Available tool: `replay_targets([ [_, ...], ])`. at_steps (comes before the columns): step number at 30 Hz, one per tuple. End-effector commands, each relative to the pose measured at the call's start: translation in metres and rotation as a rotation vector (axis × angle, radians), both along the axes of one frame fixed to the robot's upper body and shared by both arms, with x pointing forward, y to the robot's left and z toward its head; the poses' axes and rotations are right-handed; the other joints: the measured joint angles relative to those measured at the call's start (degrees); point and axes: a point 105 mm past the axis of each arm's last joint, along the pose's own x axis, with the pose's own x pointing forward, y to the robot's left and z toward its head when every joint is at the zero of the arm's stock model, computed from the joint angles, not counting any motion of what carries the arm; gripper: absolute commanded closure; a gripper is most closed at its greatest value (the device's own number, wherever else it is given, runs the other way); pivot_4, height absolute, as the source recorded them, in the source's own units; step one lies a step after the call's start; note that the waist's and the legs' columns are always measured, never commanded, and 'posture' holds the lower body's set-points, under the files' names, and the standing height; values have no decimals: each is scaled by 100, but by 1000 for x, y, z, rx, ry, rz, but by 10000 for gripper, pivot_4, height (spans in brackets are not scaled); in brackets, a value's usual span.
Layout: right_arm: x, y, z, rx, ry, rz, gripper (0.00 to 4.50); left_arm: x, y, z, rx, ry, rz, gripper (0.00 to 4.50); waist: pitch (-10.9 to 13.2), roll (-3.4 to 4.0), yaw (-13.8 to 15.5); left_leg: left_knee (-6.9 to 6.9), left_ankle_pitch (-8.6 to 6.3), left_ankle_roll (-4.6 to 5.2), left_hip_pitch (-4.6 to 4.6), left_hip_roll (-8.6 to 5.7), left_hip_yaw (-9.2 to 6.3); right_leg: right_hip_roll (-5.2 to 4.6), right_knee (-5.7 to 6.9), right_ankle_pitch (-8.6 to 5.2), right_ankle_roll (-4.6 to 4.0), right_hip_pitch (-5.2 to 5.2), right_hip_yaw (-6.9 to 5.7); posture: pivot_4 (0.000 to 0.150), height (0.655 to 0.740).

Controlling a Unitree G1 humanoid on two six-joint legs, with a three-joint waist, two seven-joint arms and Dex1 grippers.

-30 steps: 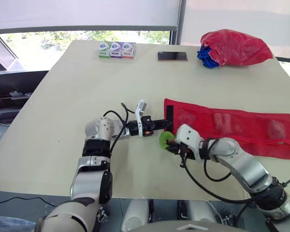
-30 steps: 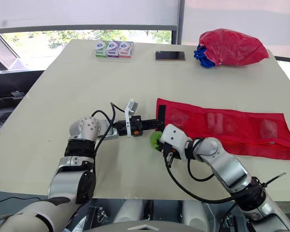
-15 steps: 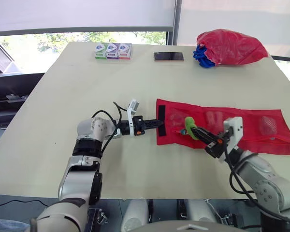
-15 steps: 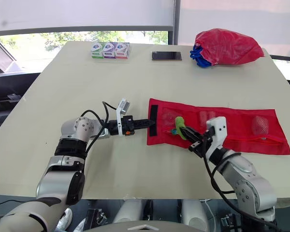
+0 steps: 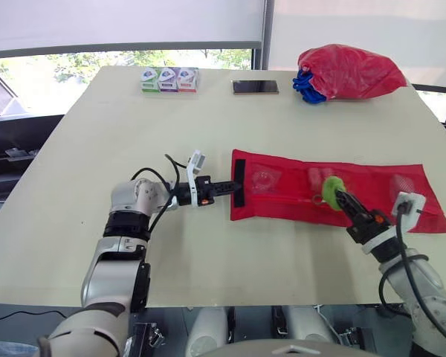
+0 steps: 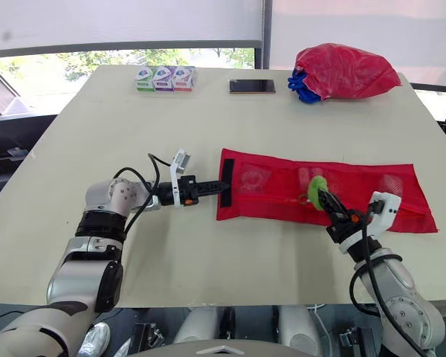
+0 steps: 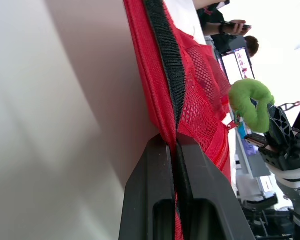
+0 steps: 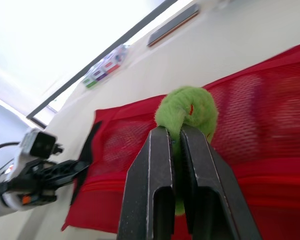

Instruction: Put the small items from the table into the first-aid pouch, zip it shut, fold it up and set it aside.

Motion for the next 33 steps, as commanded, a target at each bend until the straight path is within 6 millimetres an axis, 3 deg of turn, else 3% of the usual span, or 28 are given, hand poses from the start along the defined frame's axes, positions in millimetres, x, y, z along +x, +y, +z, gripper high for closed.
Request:
replay_targets([
  [1, -8, -41, 7, -46, -29, -146, 44141, 5, 26, 2, 95, -60, 37, 45000, 0, 0, 0, -2, 0, 0, 0, -1, 2, 1, -1, 0, 0, -1, -1, 1500, 7400],
  [6, -17, -90, 5, -108, 0, -334, 44141, -2, 48, -2, 246, -144, -23, 45000, 2, 3, -16, -11, 0, 0, 1, 3, 9, 2, -2, -1, -2, -6, 8, 1500, 7400],
  [14, -13, -128, 8, -164, -9, -514, 44141, 8, 74, 0, 362, -199, 40, 45000, 2, 2, 4, -12, 0, 1, -2, 3, 9, -5, -6, -2, -3, -8, 18, 1500, 7400],
  [23, -9, -149, 0, -217, 22, -649, 44141, 15, 110, -3, 498, -199, 136, 45000, 0, 5, -24, -14, 0, 1, 2, 6, 13, 4, -1, -3, -2, -8, 22, 1500, 7400],
  [27, -10, -161, -1, -257, 27, -709, 44141, 16, 115, -3, 511, -194, 158, 45000, 0, 6, -19, -13, 0, 1, 4, 7, 14, 6, -1, -3, -1, -7, 23, 1500, 7400],
  [31, -6, -156, 1, -267, 4, -658, 44141, 14, 114, -4, 503, -190, 147, 45000, -1, 8, -17, -13, 0, 1, 3, 6, 14, 6, 0, -3, -1, -7, 23, 1500, 7400],
  [33, -4, -149, 2, -262, -5, -601, 37464, 14, 114, -4, 503, -191, 148, 45000, -1, 8, -17, -13, 0, 1, 3, 6, 13, 7, 0, -3, -1, -7, 23, 1500, 7400],
])
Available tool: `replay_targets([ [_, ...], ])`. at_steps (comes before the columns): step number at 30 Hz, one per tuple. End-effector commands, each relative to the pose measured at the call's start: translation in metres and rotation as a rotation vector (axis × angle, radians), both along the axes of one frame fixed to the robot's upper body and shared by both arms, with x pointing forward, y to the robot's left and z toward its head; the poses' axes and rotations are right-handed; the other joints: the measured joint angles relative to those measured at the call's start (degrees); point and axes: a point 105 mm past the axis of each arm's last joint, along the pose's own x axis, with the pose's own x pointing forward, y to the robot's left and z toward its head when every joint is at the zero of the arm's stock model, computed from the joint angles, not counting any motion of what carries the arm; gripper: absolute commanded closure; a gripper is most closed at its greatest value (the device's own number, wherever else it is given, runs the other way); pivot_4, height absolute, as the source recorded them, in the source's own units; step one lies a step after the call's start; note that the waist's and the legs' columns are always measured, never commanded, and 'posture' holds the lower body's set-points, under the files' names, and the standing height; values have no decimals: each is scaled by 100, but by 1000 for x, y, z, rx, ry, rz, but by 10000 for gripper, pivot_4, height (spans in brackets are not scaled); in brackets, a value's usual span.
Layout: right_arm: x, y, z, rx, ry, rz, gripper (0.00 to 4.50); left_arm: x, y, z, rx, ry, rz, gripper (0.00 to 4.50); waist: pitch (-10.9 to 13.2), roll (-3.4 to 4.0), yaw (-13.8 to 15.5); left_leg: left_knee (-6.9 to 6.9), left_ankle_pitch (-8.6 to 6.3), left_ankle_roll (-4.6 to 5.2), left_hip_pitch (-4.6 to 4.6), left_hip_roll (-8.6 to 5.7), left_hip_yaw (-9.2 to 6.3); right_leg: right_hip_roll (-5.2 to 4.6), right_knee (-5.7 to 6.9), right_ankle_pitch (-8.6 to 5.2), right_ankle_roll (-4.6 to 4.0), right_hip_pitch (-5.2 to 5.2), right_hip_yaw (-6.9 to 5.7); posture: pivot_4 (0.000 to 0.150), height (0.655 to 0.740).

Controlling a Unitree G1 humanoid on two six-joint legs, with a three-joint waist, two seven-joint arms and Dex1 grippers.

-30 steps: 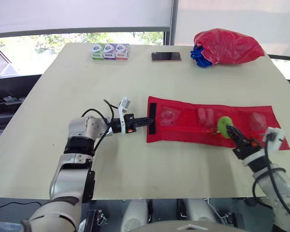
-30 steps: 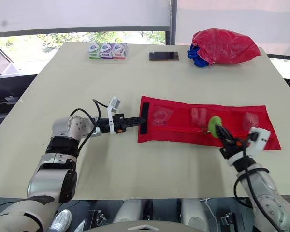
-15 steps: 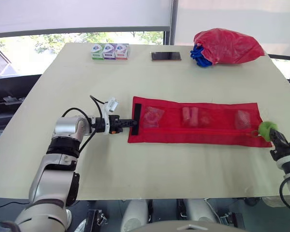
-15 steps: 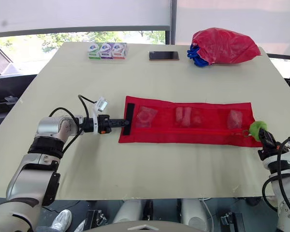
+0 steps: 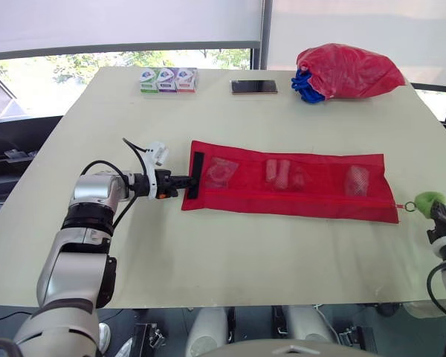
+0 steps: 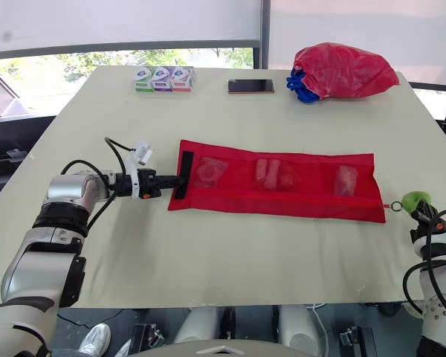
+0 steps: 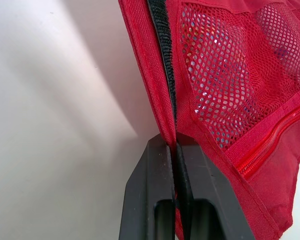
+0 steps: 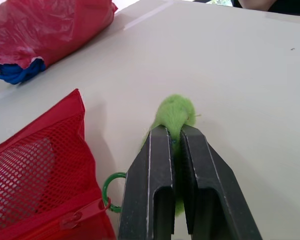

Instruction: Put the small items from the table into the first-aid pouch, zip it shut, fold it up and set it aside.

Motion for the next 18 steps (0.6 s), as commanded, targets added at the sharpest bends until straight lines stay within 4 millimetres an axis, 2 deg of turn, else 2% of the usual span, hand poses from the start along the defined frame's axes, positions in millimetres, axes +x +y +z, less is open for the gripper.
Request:
replay_targets([
  [1, -5, -6, 18, -49, -53, 19, 34072, -2, 31, -5, 99, 23, 107, 45000, 0, -1, -2, 0, 0, 0, 0, 0, 0, 1, 0, 0, 0, 0, 1, 1500, 7400],
  [6, -14, -8, 21, -76, -34, 34, 7988, -6, 38, -4, 105, 25, 112, 45000, -1, 0, -16, -1, 0, 0, 2, 4, 0, 4, 1, 0, 0, 0, 3, 1500, 7400],
  [8, -20, -11, 21, -80, -30, 38, 689, -7, 39, -4, 110, 25, 110, 45000, -1, 0, -21, -1, 0, 0, 2, 5, 1, 4, 1, -1, 0, 0, 4, 1500, 7400],
  [10, -25, -8, 24, -83, -35, 76, 689, -7, 41, -3, 112, 19, 108, 45000, -1, 1, -19, -1, 0, 0, 2, 4, 3, 2, 1, -1, 0, 0, 6, 1500, 7400],
  [14, -34, 23, 34, -68, -57, 252, 0, -11, 41, 3, 103, 17, 72, 30515, -1, 1, -22, -3, -1, 0, 3, 7, 2, 1, 1, -1, 1, -1, 6, 1500, 7400],
  [16, -38, 34, 33, -87, -36, 322, 0, -14, 42, 5, 103, 17, 58, 20567, -1, 1, -19, -3, 0, 0, 4, 9, 2, 1, 2, -2, 2, -1, 6, 1500, 7400],
  [18, -41, 40, 27, -108, 6, 342, 0, -12, 48, 6, 145, -3, 68, 12826, -2, 1, -11, -3, 0, 0, 5, 9, 1, 1, 1, -4, 5, 0, 4, 1500, 7400],
])
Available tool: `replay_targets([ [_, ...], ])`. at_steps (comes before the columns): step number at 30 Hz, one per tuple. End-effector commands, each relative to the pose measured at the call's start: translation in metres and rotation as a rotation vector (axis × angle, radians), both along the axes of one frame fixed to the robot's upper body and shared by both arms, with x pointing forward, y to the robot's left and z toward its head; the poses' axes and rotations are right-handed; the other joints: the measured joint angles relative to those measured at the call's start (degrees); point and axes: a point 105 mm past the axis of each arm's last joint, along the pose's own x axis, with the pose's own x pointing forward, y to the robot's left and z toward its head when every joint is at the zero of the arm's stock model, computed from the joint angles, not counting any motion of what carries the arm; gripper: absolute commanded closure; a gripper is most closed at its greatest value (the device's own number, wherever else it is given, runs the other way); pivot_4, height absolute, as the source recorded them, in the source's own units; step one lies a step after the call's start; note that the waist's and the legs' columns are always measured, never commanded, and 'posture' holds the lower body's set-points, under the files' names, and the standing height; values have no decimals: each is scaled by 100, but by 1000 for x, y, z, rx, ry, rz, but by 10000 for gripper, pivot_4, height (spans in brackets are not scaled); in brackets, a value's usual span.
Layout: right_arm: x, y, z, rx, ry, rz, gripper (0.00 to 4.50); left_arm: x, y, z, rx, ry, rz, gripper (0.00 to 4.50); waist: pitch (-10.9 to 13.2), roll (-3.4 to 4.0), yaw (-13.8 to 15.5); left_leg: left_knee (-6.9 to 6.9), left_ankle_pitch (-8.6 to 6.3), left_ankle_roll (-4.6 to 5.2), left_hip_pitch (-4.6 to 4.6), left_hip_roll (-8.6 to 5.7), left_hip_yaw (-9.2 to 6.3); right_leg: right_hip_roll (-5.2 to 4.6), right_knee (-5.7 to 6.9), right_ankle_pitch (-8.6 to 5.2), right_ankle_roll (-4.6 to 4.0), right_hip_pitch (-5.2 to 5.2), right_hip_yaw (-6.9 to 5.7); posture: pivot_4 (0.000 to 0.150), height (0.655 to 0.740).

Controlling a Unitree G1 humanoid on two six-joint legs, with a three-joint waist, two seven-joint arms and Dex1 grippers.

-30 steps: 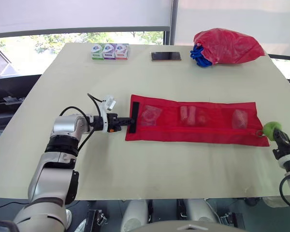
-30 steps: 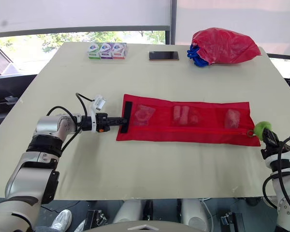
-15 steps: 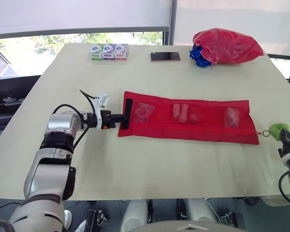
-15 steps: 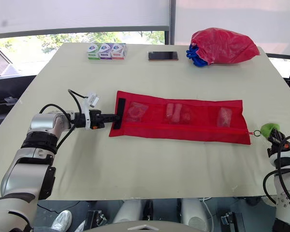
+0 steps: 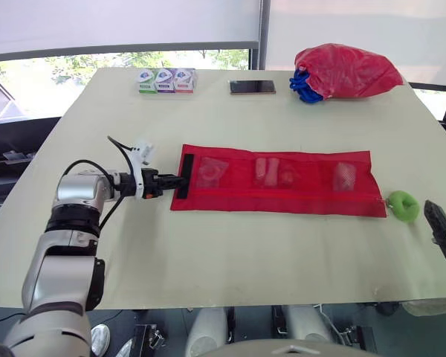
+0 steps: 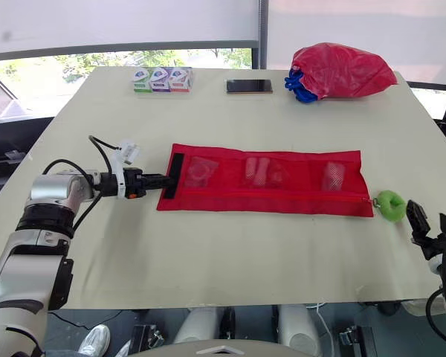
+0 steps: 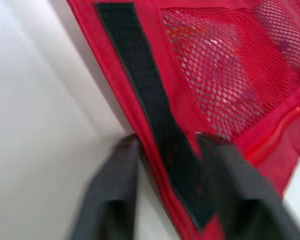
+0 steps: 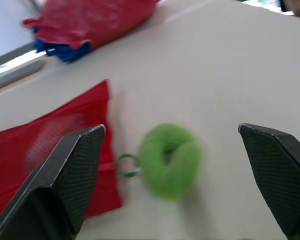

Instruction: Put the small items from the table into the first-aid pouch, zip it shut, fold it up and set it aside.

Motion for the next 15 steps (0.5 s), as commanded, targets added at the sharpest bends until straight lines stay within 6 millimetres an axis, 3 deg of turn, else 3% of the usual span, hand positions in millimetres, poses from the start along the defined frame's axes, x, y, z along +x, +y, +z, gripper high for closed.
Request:
replay_targets([
  [1, -5, 20, 5, -51, 13, 98, 0, -2, 25, -2, 118, -15, 50, 9556, 0, -1, 5, 0, 0, 0, 0, 0, 0, -1, -1, -3, 5, 0, 0, 1500, 7400],
  [3, -6, 34, -1, -17, 41, 145, 0, -1, 22, 12, 187, -145, -67, 4831, 0, 0, 16, 1, 0, 0, 0, -1, 2, -6, -2, -7, 12, 0, 1, 1500, 7400],
  [5, -5, 45, -6, 41, 62, 161, 0, -4, 5, 33, 182, -293, -223, 334, -1, 0, 28, 1, 0, 0, 0, -3, 2, -10, -2, -8, 12, 0, 0, 1500, 7400],
  [8, -4, 55, -14, 126, 91, 163, 0, -7, -20, 58, 100, -406, -336, 334, 2, -7, 79, -5, -1, -1, -31, -3, 1, -61, -3, 1, -20, -32, -46, 1500, 7400],
  [15, 7, 63, -21, 492, 108, 42, 0, -26, -78, 85, 70, -523, -589, 334, 2, -1, 185, -5, -9, 12, -62, -11, -2, -149, -46, 7, -27, -35, -155, 1500, 7400],
])
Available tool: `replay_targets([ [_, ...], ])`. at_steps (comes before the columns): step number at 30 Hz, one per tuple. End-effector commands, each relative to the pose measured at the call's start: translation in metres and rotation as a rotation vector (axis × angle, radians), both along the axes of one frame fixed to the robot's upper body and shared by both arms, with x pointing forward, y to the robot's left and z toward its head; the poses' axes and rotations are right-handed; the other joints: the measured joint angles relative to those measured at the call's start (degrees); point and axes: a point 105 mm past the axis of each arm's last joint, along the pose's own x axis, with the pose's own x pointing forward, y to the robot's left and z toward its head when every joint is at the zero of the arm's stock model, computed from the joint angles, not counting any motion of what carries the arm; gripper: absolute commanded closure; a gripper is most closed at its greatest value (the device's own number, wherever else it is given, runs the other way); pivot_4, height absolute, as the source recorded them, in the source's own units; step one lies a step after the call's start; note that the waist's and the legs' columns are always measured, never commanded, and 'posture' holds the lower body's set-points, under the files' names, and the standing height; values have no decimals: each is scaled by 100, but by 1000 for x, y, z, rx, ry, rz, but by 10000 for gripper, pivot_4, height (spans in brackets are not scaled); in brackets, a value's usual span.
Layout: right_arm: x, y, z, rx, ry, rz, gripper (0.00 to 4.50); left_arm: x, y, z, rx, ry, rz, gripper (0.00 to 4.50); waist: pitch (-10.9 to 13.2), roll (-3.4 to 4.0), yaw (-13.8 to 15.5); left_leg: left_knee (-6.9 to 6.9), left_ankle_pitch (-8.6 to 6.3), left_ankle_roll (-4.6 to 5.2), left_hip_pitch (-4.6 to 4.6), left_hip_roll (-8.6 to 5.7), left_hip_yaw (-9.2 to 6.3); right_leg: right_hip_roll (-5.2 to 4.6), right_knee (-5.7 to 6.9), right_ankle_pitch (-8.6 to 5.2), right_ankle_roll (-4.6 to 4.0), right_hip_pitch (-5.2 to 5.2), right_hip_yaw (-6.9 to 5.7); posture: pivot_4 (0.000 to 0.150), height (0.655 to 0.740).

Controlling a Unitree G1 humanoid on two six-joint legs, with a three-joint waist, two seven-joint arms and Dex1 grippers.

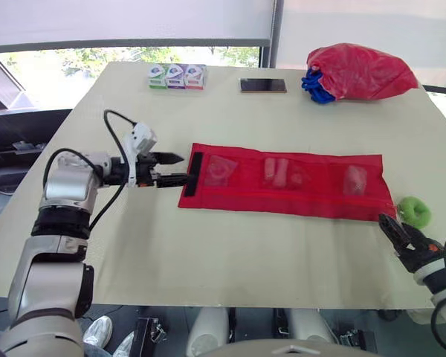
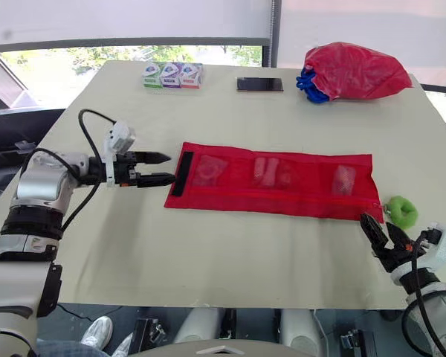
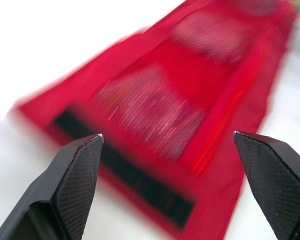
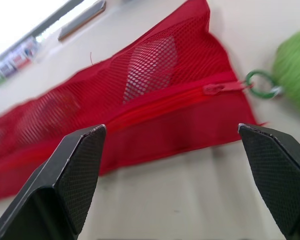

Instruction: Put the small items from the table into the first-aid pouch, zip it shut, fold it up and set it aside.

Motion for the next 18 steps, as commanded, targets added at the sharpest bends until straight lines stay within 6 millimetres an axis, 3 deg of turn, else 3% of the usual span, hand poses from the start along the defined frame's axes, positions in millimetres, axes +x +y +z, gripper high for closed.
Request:
replay_targets([
  [1, 4, -4, 2, 173, 32, -117, 0, -13, -30, 25, -22, -87, -141, 334, -1, -1, -4, 0, 0, 0, -3, 0, -2, -11, -3, 0, 0, -1, -19, 1500, 7400],
  [7, 10, -2, -7, 285, 107, -199, 0, -30, -63, 46, -29, -165, -294, 334, 0, 4, -4, 1, 0, 1, -12, -3, -4, -31, -2, 0, 1, -5, -70, 1500, 7400],
  [18, 21, -9, -9, 384, 73, -252, 0, -53, -88, 66, -70, -194, -436, 334, 0, 2, -12, 10, -2, 8, 27, -7, -7, 67, -1, -5, 13, 39, -6, 1500, 7400],
])
